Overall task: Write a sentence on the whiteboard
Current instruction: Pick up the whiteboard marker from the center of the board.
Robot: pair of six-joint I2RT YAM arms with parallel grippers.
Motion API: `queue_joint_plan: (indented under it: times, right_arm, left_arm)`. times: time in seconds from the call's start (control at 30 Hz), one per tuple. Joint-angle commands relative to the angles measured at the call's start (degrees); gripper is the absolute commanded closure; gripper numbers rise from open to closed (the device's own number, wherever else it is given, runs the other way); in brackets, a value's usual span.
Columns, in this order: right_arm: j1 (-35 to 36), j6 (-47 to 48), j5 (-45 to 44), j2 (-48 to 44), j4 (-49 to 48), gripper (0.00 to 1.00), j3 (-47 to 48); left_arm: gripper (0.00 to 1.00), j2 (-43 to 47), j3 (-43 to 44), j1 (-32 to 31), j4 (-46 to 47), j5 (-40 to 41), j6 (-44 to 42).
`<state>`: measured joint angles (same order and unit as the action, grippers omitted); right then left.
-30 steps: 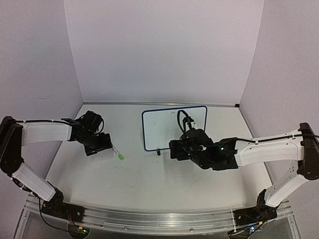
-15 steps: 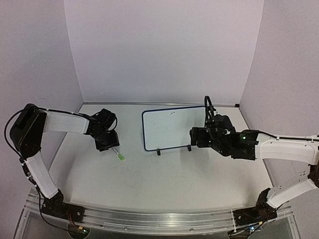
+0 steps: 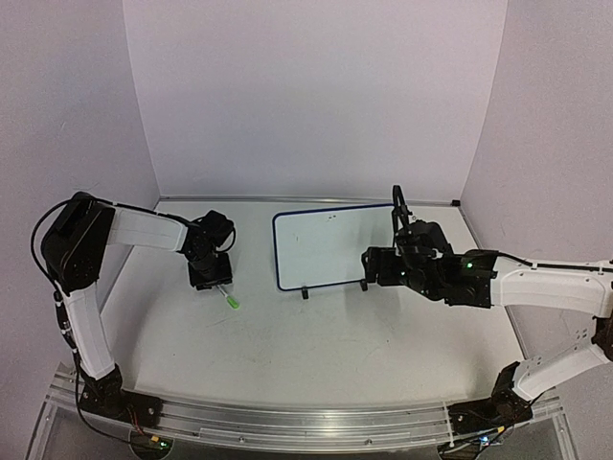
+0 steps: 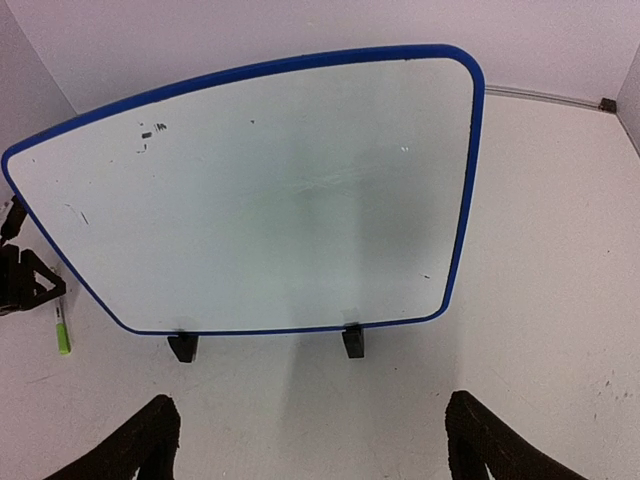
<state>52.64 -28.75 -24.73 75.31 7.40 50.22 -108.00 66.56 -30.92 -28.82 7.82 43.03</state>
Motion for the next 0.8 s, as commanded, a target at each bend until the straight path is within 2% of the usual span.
queue_joint_plan:
  times: [0.0,0.33,0.5,0.63,0.77]
  right_arm:
    - [-0.1,-0.8,-0.1,-0.7,0.2,0.13,0.5]
    - [-0.2,-2.1,-1.0,-2.1,0.5,0.13,-0.1]
    - [-0.1,-3.1,-1.2,-2.1,0.7,0.14,-0.5]
    - [-0.1,-3.7,-1.1,-1.8,0.8,0.14,-0.5]
    - [-0.2,-4.0,-1.1,-1.7,0.8,0.14,-0.5]
  left_arm:
    - [0.58,-1.7,3.0,0.2,-3.7,2.6,-1.8]
    - [0.82,-4.1,4.3,0.2,-4.1,1.7,-7.2]
    - [0.89,-3.1,3.2,0.1,-1.6,-1.8,-12.6]
    - [0.84,-2.1,2.7,0.1,-2.9,-2.8,-16.1]
    - [0.72,-1.1,1.7,0.0,-5.0,-3.2,-17.2]
